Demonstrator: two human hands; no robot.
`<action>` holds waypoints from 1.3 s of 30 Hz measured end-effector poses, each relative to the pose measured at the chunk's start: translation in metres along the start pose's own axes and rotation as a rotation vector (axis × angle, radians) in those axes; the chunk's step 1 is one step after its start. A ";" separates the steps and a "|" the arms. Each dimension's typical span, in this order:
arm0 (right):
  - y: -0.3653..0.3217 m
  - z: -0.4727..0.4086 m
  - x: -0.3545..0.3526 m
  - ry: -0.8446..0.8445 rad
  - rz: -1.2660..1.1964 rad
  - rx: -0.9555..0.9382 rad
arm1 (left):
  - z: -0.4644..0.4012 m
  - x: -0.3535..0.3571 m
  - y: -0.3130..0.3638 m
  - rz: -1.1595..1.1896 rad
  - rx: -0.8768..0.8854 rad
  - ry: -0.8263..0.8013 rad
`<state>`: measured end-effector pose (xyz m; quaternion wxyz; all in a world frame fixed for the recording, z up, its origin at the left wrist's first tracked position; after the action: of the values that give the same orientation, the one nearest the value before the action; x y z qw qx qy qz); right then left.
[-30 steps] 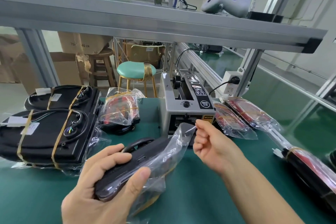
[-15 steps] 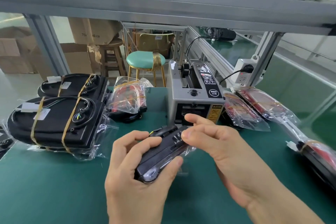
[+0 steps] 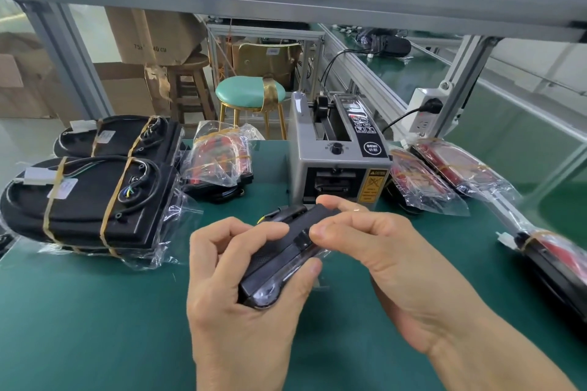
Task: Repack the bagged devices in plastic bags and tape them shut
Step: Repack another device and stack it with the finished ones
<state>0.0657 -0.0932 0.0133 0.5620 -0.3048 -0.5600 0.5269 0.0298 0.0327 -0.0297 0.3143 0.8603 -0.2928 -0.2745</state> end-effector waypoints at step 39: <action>0.002 -0.001 0.004 0.096 0.058 -0.072 | 0.000 0.003 0.004 0.036 0.008 -0.017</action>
<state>0.0654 -0.0887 0.0124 0.5611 -0.3660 -0.5421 0.5073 0.0302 0.0284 -0.0279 0.3133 0.8538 -0.3118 -0.2750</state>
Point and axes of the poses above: each hand's wrist, its own z-axis away from the middle knuckle, its own x-axis out of the palm, y = z × x, the point moved 2 cm from there along -z, towards the middle knuckle, and after that the axes turned 13 degrees about -z, right-handed, at the moved point
